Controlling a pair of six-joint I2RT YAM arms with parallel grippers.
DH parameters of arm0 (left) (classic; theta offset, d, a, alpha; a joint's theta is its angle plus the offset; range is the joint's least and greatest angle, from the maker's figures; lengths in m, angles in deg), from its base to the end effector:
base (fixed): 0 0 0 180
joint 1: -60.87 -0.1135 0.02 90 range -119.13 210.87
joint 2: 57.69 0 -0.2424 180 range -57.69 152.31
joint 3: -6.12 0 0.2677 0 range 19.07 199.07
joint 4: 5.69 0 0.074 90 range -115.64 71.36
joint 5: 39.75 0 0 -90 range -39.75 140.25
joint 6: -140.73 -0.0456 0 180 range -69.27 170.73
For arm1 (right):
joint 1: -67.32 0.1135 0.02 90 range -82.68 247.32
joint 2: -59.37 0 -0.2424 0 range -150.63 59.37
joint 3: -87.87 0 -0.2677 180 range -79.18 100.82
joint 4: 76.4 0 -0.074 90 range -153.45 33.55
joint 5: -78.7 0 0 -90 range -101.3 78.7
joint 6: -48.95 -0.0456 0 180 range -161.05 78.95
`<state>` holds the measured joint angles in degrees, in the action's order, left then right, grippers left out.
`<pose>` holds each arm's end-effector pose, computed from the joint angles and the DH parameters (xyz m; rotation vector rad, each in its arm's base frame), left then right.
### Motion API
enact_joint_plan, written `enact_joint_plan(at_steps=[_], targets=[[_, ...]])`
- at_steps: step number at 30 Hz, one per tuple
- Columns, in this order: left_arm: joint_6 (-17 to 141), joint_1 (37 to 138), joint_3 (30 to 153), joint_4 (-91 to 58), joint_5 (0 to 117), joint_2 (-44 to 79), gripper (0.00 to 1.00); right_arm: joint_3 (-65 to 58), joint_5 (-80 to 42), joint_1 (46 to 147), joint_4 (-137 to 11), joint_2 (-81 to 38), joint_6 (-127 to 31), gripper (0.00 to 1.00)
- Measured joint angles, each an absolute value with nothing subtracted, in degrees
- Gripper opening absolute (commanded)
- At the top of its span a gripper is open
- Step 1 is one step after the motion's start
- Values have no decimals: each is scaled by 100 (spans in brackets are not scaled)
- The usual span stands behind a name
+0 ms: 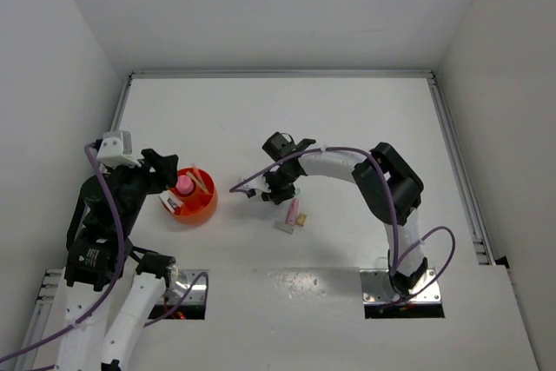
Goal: Sort the stationery into containers
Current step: Pick up the pen from the center of the board, then place the pen in the storage box.
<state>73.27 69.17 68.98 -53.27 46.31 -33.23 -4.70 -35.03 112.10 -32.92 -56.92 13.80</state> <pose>0.1262 -0.0152 0.3611 -0.2665 1.7219 -0.3365 0.2688 0.2926 0.0913 -2.1600 1.7068 0.5383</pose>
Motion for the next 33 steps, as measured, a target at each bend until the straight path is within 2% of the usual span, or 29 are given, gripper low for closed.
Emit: enact_joint_plan(at_steps=[6, 14, 19, 24, 33], targets=[[7334, 6917, 6872, -5323, 4607, -3323, 67, -191, -3721, 11216, -2853, -5732, 1122, 0], [7386, 6919, 6819, -5325, 4495, -3323, 67, 2354, -5175, 11411, -2230, -5837, 215, 0], [7393, 6919, 6791, -5327, 4395, -3382, 67, 3248, -6196, 11666, -2009, -5985, 75, 0], [7484, 6919, 6791, -5327, 4126, -3508, 67, 3449, -7028, 11933, -1786, -6357, 289, 0], [7745, 6919, 6789, -5286, 3647, -3871, 67, 3293, -8571, 12082, -2400, -6750, 372, 0]])
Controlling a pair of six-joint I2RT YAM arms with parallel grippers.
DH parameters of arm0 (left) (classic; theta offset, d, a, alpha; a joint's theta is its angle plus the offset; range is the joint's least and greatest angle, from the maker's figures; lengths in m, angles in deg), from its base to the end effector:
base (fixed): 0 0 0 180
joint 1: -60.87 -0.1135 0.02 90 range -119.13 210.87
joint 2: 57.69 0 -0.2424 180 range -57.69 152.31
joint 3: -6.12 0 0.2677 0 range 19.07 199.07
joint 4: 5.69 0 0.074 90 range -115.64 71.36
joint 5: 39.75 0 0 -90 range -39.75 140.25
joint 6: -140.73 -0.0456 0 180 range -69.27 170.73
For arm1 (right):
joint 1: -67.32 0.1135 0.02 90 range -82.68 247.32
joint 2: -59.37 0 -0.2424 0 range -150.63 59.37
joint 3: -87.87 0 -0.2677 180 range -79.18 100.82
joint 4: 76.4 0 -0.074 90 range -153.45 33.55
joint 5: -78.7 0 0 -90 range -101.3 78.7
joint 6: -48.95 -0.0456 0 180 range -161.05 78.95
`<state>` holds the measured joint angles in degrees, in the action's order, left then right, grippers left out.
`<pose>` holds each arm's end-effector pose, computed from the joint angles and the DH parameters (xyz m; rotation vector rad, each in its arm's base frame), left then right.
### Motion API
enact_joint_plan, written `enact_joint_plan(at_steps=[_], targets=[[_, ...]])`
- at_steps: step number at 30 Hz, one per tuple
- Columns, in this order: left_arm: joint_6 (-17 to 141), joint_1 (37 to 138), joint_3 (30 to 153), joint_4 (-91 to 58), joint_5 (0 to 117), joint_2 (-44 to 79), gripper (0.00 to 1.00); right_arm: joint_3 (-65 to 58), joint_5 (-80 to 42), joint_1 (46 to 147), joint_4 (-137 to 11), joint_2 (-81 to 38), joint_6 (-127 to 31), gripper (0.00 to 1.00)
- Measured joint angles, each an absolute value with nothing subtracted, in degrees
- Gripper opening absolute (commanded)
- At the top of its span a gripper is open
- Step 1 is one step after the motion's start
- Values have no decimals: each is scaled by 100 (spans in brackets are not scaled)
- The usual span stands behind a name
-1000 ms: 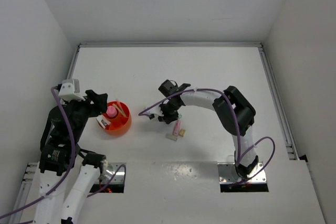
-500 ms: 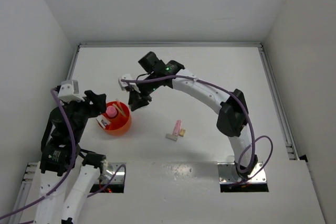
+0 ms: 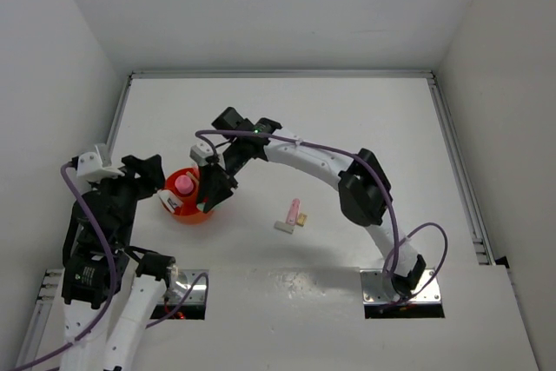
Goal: Sort the stationery into containers
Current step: Place the pen in the storage box.
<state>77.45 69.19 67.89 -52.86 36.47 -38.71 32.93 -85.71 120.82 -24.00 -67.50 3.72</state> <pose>0.1056 -0.0045 0.3652 -0.4439 1.5911 -0.2686 0.2523 0.4148 0.2290 -1.9419 0.9933 1.6557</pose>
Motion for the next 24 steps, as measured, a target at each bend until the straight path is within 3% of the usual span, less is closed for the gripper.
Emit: enact_joint_plan(at_steps=[7, 22, 24], targets=[[7976, 6919, 6695, -5277, 3455, -4140, 67, 3728, -9161, 12080, -2818, -7279, 401, 0], [8099, 6919, 6631, -5288, 3391, -4173, 67, 4410, -9033, 12029, -3336, -8254, 418, 0], [8101, 6919, 6607, -5288, 3391, -4168, 67, 4410, -8991, 12023, -3375, -8267, 418, 5]])
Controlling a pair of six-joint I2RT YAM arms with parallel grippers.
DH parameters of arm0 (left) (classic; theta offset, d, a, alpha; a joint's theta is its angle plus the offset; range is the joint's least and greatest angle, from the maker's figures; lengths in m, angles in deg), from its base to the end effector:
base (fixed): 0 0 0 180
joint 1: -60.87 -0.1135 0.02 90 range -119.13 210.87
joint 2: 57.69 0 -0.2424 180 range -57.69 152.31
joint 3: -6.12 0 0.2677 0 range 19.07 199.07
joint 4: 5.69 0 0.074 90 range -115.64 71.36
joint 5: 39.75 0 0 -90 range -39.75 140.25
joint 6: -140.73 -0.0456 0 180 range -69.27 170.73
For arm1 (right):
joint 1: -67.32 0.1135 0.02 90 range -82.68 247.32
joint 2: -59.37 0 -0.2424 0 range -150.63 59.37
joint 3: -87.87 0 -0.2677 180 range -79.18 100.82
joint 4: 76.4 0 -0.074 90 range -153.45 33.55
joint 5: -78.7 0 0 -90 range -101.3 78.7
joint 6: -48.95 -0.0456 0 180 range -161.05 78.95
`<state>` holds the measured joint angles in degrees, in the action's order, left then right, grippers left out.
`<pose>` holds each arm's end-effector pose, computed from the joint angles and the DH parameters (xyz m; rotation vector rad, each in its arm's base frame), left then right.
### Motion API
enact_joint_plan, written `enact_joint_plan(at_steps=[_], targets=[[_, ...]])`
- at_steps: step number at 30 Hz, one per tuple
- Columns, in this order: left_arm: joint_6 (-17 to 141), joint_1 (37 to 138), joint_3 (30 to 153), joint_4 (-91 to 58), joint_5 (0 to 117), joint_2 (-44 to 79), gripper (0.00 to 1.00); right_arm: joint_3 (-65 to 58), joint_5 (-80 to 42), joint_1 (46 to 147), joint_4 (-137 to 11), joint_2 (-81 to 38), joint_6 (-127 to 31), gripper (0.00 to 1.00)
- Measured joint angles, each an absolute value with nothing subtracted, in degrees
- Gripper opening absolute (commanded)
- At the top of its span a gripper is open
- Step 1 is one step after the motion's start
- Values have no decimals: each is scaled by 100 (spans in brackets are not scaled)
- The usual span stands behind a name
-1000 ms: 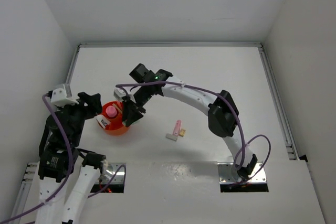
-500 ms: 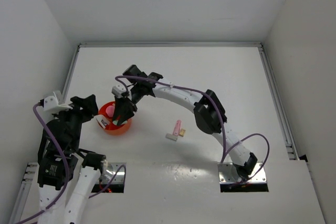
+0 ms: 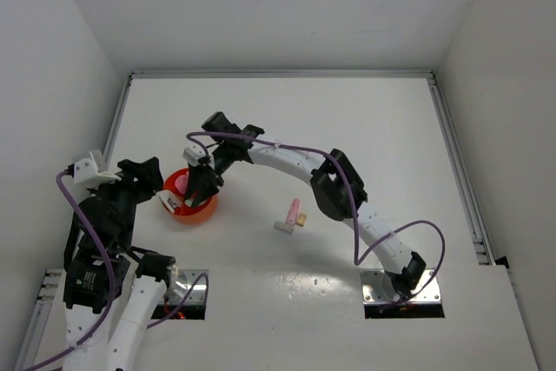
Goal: Sort the stationery into containers
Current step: Place the pen in the storage box.
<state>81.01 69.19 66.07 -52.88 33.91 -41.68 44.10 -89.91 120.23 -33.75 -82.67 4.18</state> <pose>0.0982 -0.0014 0.3594 -0.5236 1.5466 -0.2860 0.2855 0.4517 0.1734 -1.9046 0.8353 1.6728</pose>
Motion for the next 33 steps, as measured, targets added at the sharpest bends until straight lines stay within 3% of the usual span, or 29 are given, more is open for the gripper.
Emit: enact_joint_plan(at_steps=[6, 17, 21, 24, 25, 30, 33], targets=[[8099, 6919, 6592, -5290, 3391, -4155, 67, 4410, -8936, 12001, -3434, -8313, 468, 29], [8094, 6919, 6590, -5290, 3394, -4155, 67, 4388, -8777, 11997, -3172, -8309, 818, 43], [8094, 6919, 6590, -5290, 3398, -4155, 67, 4277, -8692, 11997, -3104, -8274, 895, 40], [8094, 6919, 6590, -5290, 3415, -4155, 67, 4227, -8565, 11997, -2949, -8212, 958, 18], [8094, 6919, 6592, -5290, 3418, -4155, 67, 4211, -8484, 11994, -2877, -8164, 991, 0], [8033, 6919, 6607, -5288, 3503, -4079, 57, 3368, -7715, 11924, -2416, -7144, 1222, 1], [7961, 6919, 6616, -5281, 3608, -4009, 55, 2465, -7020, 11809, -1913, -5998, 1850, 18]])
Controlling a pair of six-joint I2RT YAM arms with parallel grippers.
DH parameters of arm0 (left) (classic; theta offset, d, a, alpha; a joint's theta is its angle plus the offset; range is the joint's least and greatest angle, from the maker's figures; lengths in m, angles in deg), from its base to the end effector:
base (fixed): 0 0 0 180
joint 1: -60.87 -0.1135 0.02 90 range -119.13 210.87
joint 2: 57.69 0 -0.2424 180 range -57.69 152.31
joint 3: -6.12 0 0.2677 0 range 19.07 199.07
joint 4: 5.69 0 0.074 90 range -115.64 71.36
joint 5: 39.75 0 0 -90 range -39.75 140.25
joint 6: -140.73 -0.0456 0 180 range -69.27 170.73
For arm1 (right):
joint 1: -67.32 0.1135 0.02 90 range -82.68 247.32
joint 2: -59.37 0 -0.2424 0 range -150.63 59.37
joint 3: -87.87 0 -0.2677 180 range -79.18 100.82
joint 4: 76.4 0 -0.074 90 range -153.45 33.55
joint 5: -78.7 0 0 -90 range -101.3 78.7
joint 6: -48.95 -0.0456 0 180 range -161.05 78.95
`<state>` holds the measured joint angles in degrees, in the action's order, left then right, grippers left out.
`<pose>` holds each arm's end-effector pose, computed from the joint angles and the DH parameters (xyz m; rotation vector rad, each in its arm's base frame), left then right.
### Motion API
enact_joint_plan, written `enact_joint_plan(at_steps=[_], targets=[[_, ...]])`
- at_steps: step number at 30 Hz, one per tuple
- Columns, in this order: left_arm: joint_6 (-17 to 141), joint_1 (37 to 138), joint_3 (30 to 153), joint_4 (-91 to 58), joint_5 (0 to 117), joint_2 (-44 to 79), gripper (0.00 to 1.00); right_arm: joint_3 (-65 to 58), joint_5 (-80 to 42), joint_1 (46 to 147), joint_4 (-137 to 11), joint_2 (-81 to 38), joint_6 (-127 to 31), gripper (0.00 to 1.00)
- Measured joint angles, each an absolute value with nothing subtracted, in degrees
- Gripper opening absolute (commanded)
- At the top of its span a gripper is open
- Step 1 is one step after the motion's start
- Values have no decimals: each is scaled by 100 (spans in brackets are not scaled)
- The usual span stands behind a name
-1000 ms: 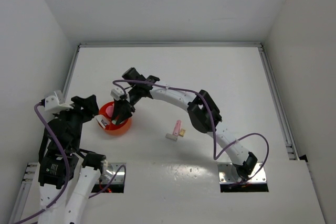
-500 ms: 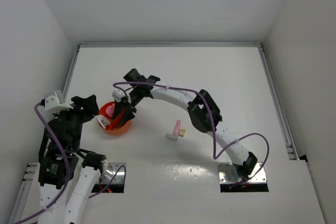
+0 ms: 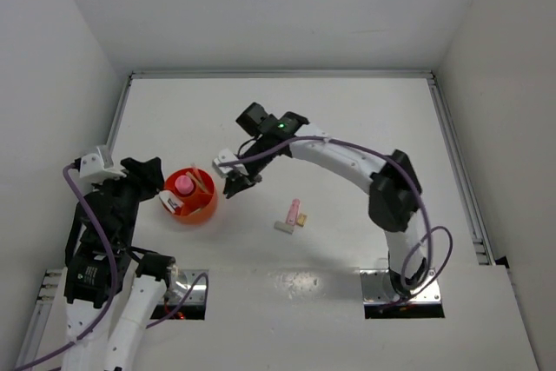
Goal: Sort the stationery into containers
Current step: Place the pen in the storage box, then pick up the pen from the center of the board.
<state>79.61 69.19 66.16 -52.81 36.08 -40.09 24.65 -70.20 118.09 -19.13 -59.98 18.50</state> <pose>0.1048 -0.0041 0.3578 -0.4796 1.5871 -0.2901 0.2577 0.3773 0.2284 -2.0648 1.0156 1.2338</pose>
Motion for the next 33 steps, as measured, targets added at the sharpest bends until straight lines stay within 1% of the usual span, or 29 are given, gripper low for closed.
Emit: enact_joint_plan(at_steps=[1, 2, 3, 5, 7, 11, 13, 17, 24, 33], targets=[[7943, 6921, 6616, -5273, 3636, -3989, 55, 2214, -6801, 11760, -1714, -5642, 2068, 25], [7924, 6921, 6616, -5260, 3671, -3965, 55, 1921, -6517, 11712, -1576, -5268, 2390, 38], [7917, 6921, 6616, -5242, 3695, -3945, 55, 1606, -6265, 11653, -1441, -4925, 2711, 42], [7893, 6921, 6614, -5177, 3739, -3910, 59, 883, -5693, 11533, -1299, -4388, 3406, 45], [7860, 6921, 6605, -5087, 3804, -3867, 61, -42, -4989, 11398, -1238, -4082, 4083, 47], [7832, 6921, 6548, -4903, 3951, -3740, 63, -1069, -3970, 11166, -1489, -4309, 4925, 48], [7832, 6921, 6524, -4871, 4001, -3685, 63, -1303, -3623, 11044, -1600, -4492, 5325, 48], [7806, 6921, 6493, -4853, 4054, -3666, 64, -1281, -3214, 10823, -1861, -4759, 5961, 48], [7766, 6921, 6493, -4864, 4043, -3694, 64, -870, -3094, 10720, -2020, -5100, 6505, 48], [7690, 6921, 6493, -4903, 4038, -3694, 64, -770, -2950, 10720, -1522, -5299, 6903, 48]])
